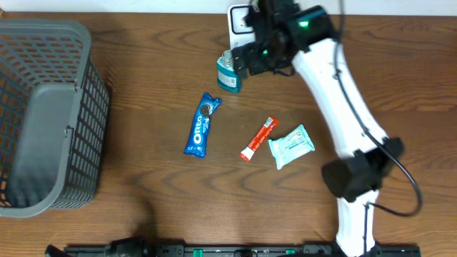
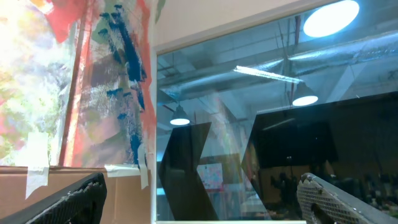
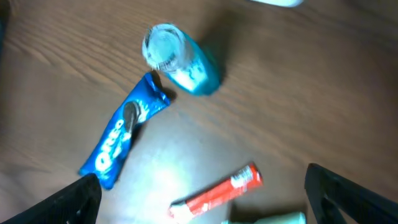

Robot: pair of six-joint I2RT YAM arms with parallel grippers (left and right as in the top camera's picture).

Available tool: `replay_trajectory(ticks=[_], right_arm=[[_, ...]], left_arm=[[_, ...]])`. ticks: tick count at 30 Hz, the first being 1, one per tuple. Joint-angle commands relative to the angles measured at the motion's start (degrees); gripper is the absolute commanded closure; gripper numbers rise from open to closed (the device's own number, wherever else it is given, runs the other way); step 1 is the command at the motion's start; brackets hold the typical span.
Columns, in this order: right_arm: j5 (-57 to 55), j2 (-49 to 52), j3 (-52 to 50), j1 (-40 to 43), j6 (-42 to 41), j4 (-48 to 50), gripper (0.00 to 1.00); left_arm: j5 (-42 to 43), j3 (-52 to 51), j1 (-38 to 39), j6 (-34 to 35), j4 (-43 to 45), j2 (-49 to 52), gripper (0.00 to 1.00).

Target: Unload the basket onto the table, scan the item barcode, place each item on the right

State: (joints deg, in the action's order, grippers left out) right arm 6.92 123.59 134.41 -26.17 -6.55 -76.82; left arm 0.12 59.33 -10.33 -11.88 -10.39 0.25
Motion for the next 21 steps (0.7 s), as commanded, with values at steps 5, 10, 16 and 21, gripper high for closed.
replay_trajectory(ticks=[5,10,16,21], right_arm=[[-0.8,8.5,-0.3,-2.1,8.5,6.6,0.01],[-6.3,11.4,-0.3,-3.7,8.6,12.3,0.01],[-6.4,13.2,-0.3,-4.3,8.8,17.9,0.01],[-6.5,15.4,-0.3,-4.3,8.9,20.3,0.01]], left_arm=[[0.8,0.0,0.3,-0.4,0.1,-0.1,0.02],[0.8,-0.1,0.3,-0.5,-0.7,-0.1,0.02],[0.8,-1.3,0.3,-0.5,-0.7,-0.1,0.02],[0.8,-2.4,0.3,-0.5,-0.3,-0.1,0.02]])
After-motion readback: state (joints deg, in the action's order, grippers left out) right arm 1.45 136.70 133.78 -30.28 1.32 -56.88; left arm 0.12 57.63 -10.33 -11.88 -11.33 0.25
